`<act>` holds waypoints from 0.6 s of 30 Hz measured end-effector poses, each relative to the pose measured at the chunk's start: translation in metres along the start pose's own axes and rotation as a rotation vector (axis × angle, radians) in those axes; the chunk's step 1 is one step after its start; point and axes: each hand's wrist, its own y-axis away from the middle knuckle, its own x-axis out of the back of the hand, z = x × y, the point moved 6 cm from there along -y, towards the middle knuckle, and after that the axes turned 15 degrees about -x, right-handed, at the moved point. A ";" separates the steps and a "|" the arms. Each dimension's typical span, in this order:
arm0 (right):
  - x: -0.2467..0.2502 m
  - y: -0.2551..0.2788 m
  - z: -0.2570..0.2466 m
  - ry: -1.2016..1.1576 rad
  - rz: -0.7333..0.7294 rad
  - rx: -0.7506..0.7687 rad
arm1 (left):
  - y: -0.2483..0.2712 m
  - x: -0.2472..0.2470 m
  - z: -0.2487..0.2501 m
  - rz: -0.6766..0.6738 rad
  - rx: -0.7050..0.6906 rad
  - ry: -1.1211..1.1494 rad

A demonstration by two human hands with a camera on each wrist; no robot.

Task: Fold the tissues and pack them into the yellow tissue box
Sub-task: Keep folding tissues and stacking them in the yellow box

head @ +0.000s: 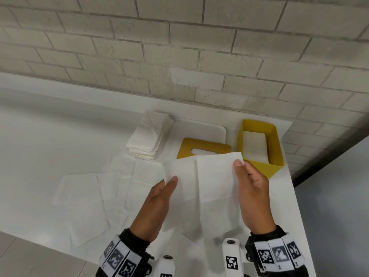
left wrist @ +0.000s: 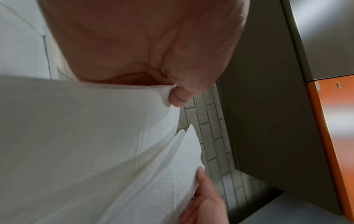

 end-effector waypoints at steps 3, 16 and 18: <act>-0.007 0.005 0.001 0.017 0.018 -0.029 | 0.001 -0.006 0.002 0.001 0.000 0.031; -0.023 0.015 0.012 0.102 0.115 -0.068 | 0.016 -0.040 0.026 -0.222 -0.261 -0.160; -0.026 0.015 0.014 0.112 0.108 -0.076 | 0.015 -0.042 0.025 -0.256 -0.271 -0.160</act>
